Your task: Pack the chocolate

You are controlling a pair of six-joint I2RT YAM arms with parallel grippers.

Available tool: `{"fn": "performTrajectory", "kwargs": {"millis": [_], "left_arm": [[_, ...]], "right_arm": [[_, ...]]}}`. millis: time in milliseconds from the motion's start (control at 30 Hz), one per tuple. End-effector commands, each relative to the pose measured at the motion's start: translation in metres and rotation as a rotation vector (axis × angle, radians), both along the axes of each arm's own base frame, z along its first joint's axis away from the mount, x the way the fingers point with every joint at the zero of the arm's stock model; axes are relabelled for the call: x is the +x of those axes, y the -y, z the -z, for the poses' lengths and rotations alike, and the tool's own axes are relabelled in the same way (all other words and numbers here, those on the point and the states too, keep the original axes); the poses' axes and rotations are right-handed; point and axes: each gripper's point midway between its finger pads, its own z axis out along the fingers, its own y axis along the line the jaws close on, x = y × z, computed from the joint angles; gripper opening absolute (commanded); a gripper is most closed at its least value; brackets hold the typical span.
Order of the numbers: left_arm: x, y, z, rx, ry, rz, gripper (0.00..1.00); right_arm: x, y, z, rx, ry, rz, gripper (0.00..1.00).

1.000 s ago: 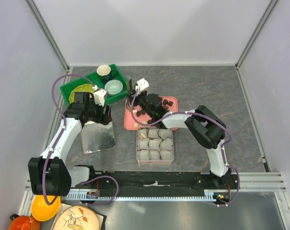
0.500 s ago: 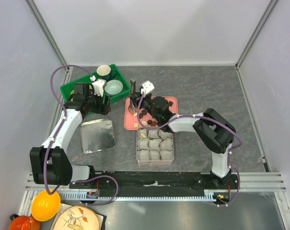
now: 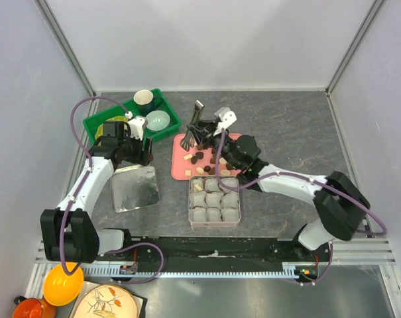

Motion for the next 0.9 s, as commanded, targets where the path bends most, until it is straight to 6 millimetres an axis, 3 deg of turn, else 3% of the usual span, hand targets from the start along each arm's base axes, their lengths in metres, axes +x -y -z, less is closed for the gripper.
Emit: {"fn": "performTrajectory", "kwargs": {"millis": [0,33,67,100,133,200,233,333,633,867], "left_arm": [[0.002,0.002,-0.021,-0.012,0.063,0.015,0.76],[0.001,0.002,-0.021,-0.011,0.060,0.016,0.76],[0.000,0.002,-0.021,-0.013,0.060,0.018,0.76],[0.000,0.002,-0.021,-0.013,0.061,0.021,0.76],[-0.001,0.002,-0.021,-0.012,0.060,0.021,0.76],[-0.003,0.003,-0.021,-0.015,0.062,0.030,0.76],[-0.003,0.004,-0.021,-0.017,0.060,0.030,0.76],[-0.004,0.005,-0.024,-0.023,0.062,0.037,0.76],[-0.006,0.008,-0.030,-0.033,0.066,0.055,0.76],[-0.008,0.009,-0.029,-0.030,0.065,0.065,0.76]], "right_arm": [[-0.034,0.021,0.008,-0.073,-0.020,-0.027,0.27],[-0.045,0.030,-0.006,-0.058,0.001,-0.029,0.27],[-0.051,0.035,-0.004,-0.066,-0.006,-0.031,0.27],[-0.058,0.041,0.013,-0.105,-0.040,-0.035,0.27],[-0.068,0.048,0.002,-0.090,-0.026,-0.042,0.27],[-0.078,0.054,0.017,-0.131,-0.063,-0.053,0.27],[-0.085,0.058,0.011,-0.118,-0.058,-0.058,0.27],[-0.095,0.065,0.023,-0.137,-0.087,-0.062,0.28],[-0.096,0.069,0.058,-0.175,-0.143,-0.047,0.31],[-0.089,0.066,0.063,-0.166,-0.137,-0.028,0.33]]}}
